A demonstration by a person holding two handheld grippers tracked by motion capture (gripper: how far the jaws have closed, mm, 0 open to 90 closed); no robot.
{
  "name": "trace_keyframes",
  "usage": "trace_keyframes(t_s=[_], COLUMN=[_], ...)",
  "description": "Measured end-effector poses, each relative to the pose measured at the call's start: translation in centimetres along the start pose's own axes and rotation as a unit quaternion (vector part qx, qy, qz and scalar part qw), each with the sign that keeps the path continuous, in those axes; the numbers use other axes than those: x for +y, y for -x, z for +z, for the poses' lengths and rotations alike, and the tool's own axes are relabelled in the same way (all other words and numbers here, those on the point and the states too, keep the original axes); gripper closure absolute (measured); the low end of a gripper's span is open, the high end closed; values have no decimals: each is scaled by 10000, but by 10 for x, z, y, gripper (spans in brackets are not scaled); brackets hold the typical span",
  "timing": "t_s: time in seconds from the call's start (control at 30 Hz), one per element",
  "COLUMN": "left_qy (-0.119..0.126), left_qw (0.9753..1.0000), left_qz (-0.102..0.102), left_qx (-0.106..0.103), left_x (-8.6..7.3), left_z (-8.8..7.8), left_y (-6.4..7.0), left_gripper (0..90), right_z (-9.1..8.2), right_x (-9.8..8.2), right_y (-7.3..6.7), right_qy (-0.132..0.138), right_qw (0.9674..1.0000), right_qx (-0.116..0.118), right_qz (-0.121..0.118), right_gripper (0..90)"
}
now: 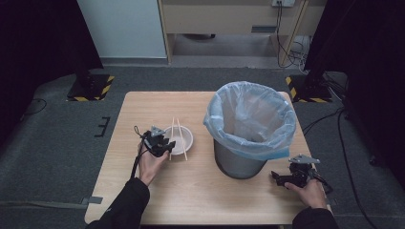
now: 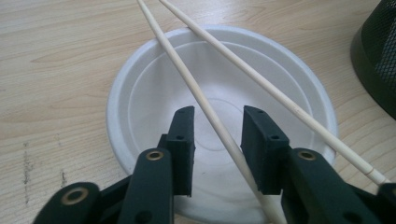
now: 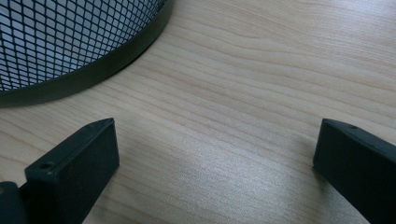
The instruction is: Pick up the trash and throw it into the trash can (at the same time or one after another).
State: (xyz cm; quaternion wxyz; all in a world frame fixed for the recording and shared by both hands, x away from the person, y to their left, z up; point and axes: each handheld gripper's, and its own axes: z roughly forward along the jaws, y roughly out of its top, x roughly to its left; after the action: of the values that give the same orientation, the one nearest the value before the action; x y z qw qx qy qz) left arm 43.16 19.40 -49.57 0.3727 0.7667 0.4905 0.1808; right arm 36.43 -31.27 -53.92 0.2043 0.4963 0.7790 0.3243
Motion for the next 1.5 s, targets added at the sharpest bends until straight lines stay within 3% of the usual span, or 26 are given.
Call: trace_keyframes(t_s=[0.37, 0.73, 1.03, 1.5], left_qy=[-70, -101, 51, 558], left_qw=[10000, 9999, 9998, 9982], left_qz=[-28, -30, -55, -210], left_qx=[39, 129, 160, 82], left_x=[0, 1, 4, 11], left_z=[-2, -4, -9, -26], left_y=[-3, -5, -5, -11], left_gripper=[802, 851, 852, 852], right_z=[0, 0, 0, 0], right_x=[0, 0, 0, 0], right_y=[0, 0, 0, 0], right_qy=[0, 1, 1, -1], right_qw=[10000, 10000, 10000, 10000], right_qx=[1, 0, 1, 0], right_qz=[0, -1, -2, -1], right_gripper=[4, 4, 4, 4])
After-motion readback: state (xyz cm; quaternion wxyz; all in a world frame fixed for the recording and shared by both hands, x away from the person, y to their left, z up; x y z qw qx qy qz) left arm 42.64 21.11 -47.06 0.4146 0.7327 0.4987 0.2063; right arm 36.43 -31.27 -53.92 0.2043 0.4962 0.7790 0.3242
